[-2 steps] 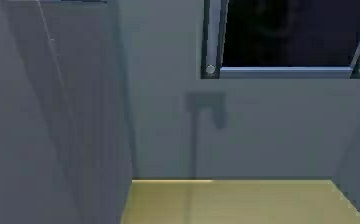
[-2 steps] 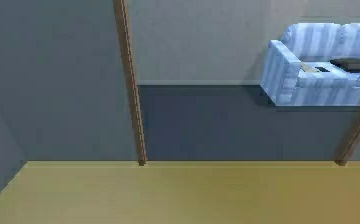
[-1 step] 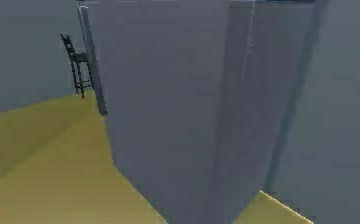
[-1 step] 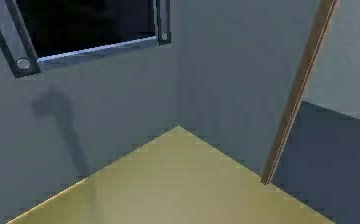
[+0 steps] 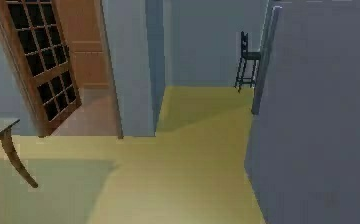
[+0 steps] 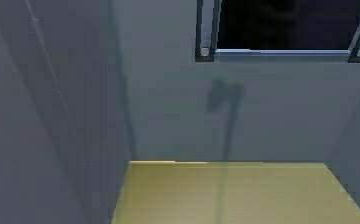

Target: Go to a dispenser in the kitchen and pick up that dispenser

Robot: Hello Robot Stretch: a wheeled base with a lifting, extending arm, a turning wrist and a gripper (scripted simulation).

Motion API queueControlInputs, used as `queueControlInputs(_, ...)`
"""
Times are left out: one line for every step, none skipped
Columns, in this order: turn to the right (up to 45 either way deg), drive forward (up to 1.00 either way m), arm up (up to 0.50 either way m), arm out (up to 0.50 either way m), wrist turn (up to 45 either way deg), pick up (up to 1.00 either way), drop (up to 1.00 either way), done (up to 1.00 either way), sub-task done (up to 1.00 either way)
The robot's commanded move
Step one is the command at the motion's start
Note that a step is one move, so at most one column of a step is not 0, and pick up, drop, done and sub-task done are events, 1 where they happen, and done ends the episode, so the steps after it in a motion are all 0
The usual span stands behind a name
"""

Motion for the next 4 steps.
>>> queueControlInputs(-42.0,0.0,0.0,0.0,0.0,0.0,0.0,0.0,0.0)
queueControlInputs(0.0,0.5,0.0,0.0,0.0,0.0,0.0,0.0,0.0)
queueControlInputs(-45.0,0.0,0.0,0.0,0.0,0.0,0.0,0.0,0.0)
queueControlInputs(-45.0,0.0,0.0,0.0,0.0,0.0,0.0,0.0,0.0)
